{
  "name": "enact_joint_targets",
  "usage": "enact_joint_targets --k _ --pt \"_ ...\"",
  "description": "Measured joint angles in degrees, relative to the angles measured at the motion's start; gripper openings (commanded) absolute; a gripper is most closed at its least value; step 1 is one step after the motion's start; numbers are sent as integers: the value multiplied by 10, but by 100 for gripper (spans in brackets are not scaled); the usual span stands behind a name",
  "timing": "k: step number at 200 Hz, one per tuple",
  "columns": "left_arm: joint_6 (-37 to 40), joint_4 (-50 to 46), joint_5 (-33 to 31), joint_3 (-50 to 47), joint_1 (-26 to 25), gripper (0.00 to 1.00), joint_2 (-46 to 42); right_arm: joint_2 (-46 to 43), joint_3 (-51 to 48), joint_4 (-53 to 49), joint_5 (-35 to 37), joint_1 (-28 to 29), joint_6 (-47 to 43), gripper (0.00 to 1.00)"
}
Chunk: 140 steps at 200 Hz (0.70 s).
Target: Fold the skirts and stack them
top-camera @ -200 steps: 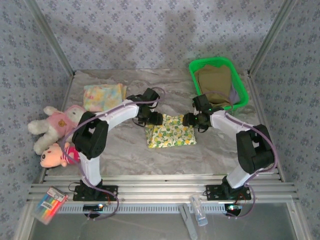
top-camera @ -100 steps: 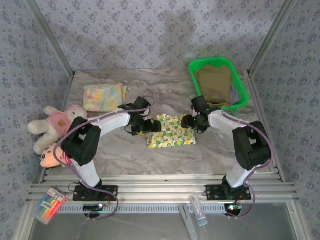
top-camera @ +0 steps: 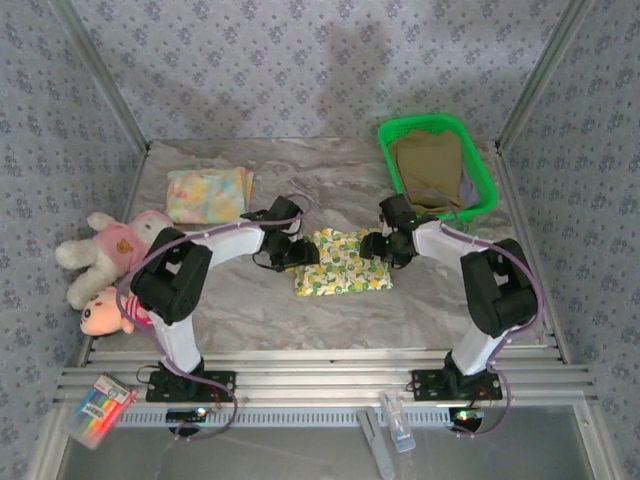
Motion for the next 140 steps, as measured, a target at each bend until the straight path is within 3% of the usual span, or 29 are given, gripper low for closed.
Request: enact_joint_targets --k 13,57,87,103,115,119,121,140 --pt "-4 17 6 -5 -2 45 0 3 0 2 0 2 2 67" --pt "-8 30 -3 -8 -4 15 0 6 -1 11 0 5 11 67" --pt "-1 30 -12 -8 -4 2 0 9 -1 17 -6 6 17 69" --pt "5 28 -23 -8 -4 0 -2 5 -1 23 -11 6 24 74" --pt "19 14 -44 -5 -4 0 -7 -7 -4 28 -14 7 28 83" --pt "28 4 -54 -2 -4 0 -8 -14 -5 29 -14 7 31 97" --pt "31 -1 -59 0 -4 0 -9 -17 -5 30 -14 7 29 99" --pt "74 -57 -117 38 -1 0 -14 -60 -6 37 -14 7 32 100"
